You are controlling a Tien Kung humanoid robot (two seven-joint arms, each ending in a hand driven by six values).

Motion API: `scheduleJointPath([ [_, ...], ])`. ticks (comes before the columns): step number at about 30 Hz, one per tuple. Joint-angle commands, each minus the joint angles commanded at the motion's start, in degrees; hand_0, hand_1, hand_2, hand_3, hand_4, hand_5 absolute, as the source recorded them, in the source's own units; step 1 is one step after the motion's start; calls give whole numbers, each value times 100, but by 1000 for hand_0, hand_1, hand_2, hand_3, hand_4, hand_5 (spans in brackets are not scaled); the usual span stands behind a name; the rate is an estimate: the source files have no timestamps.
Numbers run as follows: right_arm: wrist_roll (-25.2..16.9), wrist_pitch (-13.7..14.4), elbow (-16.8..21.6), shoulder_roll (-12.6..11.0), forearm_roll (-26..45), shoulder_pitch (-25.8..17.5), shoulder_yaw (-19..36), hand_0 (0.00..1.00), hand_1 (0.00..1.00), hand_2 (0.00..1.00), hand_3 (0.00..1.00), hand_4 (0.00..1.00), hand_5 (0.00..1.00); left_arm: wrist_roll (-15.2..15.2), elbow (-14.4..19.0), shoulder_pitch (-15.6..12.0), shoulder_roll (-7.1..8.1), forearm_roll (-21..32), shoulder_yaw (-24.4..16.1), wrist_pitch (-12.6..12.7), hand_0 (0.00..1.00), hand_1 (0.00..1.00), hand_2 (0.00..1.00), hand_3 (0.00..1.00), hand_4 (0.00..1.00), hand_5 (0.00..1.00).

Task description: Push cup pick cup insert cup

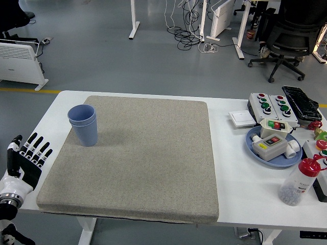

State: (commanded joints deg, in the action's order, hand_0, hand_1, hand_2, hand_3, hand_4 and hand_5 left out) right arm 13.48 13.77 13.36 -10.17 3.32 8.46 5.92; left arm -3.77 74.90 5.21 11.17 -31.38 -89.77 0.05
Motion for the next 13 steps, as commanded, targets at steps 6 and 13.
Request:
scheduleJointPath([
  [6,0,-1,1,-3,-3,9,-1,688,609,636,590,108,502,1,0,6,-5,-2,-1,0,922,917,951,917,554,998],
  [13,4,1,-1,-2,-23,14,16,688,610,636,590,108,502,-10,17,2,-9,-9,-22,4,922,917,950,914,555,998],
])
